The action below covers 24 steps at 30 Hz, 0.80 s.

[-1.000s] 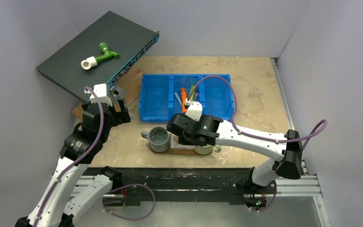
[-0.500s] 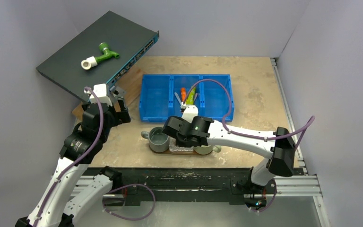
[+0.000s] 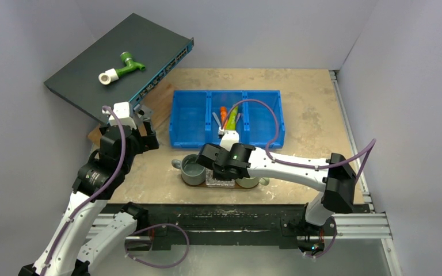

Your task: Prepare toiletry sets of a toothbrush and toothpaste on the tray

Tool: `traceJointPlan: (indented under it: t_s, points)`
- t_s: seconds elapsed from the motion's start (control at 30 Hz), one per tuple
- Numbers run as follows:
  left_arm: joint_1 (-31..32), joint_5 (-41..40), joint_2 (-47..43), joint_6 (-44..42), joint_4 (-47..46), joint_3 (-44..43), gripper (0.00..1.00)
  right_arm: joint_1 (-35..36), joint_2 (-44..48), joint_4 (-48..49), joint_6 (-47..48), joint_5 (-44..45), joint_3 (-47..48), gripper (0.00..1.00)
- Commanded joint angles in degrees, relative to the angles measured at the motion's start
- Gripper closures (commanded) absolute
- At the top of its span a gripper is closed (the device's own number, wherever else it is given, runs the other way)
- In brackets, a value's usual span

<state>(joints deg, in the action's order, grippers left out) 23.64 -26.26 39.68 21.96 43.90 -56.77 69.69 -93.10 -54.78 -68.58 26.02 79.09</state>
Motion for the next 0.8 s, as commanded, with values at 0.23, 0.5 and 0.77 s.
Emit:
traceJointPlan:
  t_s: [0.23,0.5,0.77]
  points:
    - [-0.26,-0.46,0.21,0.66,-0.92,-1.67,0.03,-2.25,2.09,4.31,-0.83,1.29,-3.32,1.0]
    - [-0.26,-0.51,0.66,0.55,-0.82,-1.76,0.03,-2.89,2.22,5.39,-0.12,0.52,-4.55,1.0]
    - [-0.32,-0.45,0.59,0.56,-0.75,-1.76,0.03,-2.89,2.29,5.09,0.68,0.26,-5.0,1.0]
